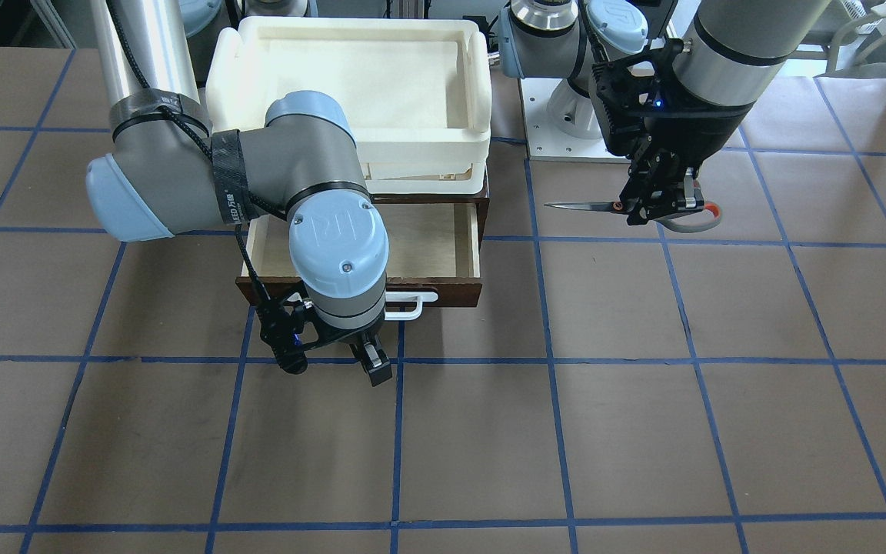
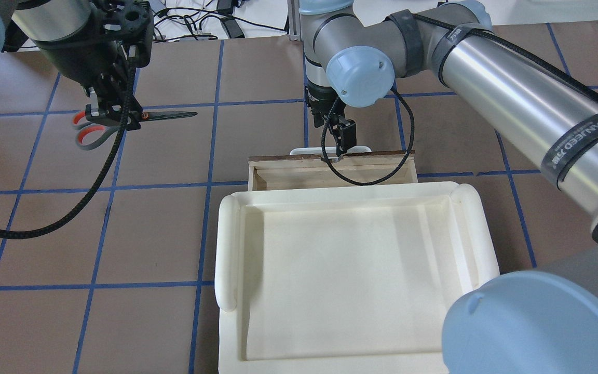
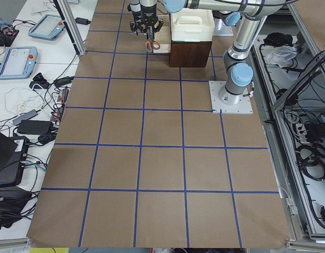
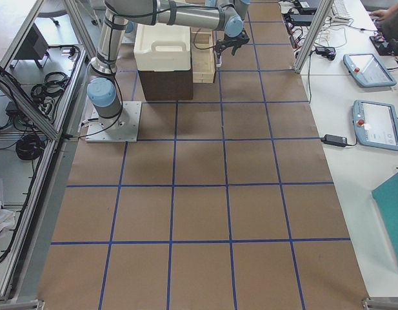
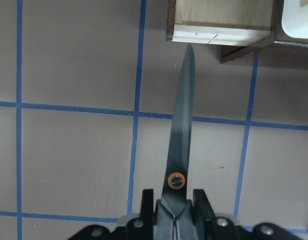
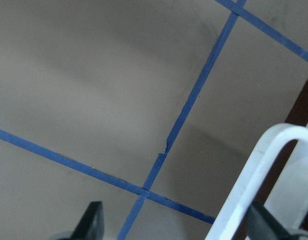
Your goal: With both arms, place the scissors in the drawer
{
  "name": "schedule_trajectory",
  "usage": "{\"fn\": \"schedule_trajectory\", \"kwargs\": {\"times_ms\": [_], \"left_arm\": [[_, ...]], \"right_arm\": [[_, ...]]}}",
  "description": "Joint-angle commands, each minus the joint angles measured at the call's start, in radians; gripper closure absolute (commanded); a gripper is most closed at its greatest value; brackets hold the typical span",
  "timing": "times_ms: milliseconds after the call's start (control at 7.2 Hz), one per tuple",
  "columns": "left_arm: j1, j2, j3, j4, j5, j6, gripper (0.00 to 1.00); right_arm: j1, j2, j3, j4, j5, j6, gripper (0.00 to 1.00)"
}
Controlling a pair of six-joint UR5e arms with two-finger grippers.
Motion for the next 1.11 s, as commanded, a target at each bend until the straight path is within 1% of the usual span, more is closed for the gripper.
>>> {"fn": "schedule_trajectory", "kwargs": {"times_ms": [0,278,694,972], "left_arm": [[0.000,-0.001,0.000,0.000,-0.002,-0.002,1.00],[0.000,-0.005,0.000,0.000,-0.002,-0.003,1.00],[0.000,-0.008,0.000,0.000,-0.002,0.000,1.00],[0.000,-0.008,0.000,0.000,-0.002,0.000,1.00]], "right_arm": [[-0.004,0.015,-0.021,0.000,0.000,-0.008,0.00],[-0.004,0.026,-0.024,-0.017,0.002,-0.008,0.00],[-0.004,0.040,-0.050,-0.017,0.002,-0.009,0.00],[-0.005,0.043,-0.050,-0.017,0.002,-0.015,0.00]]}}
